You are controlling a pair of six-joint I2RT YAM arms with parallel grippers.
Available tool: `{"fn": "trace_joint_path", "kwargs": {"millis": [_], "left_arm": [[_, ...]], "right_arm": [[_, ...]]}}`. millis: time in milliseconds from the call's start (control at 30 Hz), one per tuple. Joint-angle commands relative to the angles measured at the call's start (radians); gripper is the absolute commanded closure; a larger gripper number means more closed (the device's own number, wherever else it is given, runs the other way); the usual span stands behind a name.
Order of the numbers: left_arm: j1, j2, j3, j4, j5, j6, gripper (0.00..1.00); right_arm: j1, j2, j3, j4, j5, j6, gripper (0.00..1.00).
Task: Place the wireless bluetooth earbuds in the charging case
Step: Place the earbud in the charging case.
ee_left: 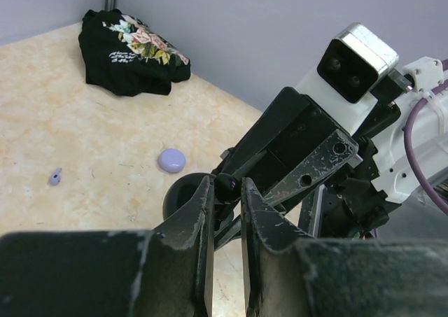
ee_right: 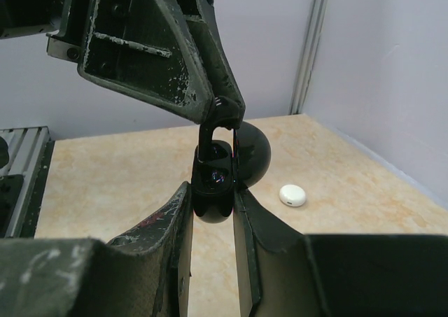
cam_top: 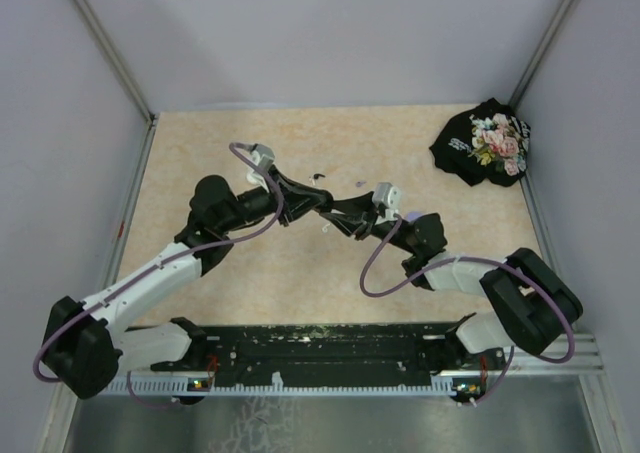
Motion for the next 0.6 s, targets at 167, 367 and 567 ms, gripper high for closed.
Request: {"fn": "trace_joint_path", "kwargs": {"millis": [167,367,567], "left_arm": [[-0.035,0.009,-0.015,0.032,0.002,0.063,0.83],[-0.043,0.000,-0.019,0.002,-0.035,0.098,0.83],[-0.043,-0.026,-0.021,-0.007,-0.059,0.106,0.83]], "right_arm": [[0.013,-0.012,0.027,0.088,-0.009,0.017,1.00],[0.013,-0.027,0.023,0.091,-0.009,0.019,1.00],[0.013,-0.032,0.015,0.093,-0.006,0.017,1.00]]}}
